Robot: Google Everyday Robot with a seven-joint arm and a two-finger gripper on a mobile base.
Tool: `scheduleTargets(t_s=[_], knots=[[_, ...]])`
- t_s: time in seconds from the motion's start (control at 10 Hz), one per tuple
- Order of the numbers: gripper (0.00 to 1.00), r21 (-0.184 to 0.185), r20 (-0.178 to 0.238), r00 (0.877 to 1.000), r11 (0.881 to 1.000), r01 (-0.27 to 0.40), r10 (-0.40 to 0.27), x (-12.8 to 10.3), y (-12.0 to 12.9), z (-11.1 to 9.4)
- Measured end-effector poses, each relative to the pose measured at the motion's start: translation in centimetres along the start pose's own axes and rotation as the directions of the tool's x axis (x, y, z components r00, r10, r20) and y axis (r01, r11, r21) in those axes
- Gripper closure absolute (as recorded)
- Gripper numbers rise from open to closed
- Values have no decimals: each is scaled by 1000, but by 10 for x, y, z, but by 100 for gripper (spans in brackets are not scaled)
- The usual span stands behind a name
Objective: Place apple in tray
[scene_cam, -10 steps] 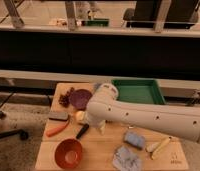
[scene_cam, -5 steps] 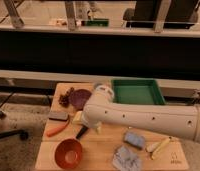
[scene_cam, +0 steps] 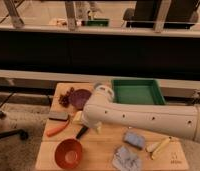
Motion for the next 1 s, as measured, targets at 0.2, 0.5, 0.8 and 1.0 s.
scheduleTargets(t_s=[0.2, 0.5, 0.8, 1.0], knots=[[20, 4, -8, 1000, 1000, 15, -15, 4, -4, 3], [20, 18, -30, 998, 998, 57, -56, 37, -25, 16], [20, 30, -36, 998, 998, 49, -48, 53, -18, 12], [20, 35, -37, 998, 998, 43, -42, 60, -11, 11]])
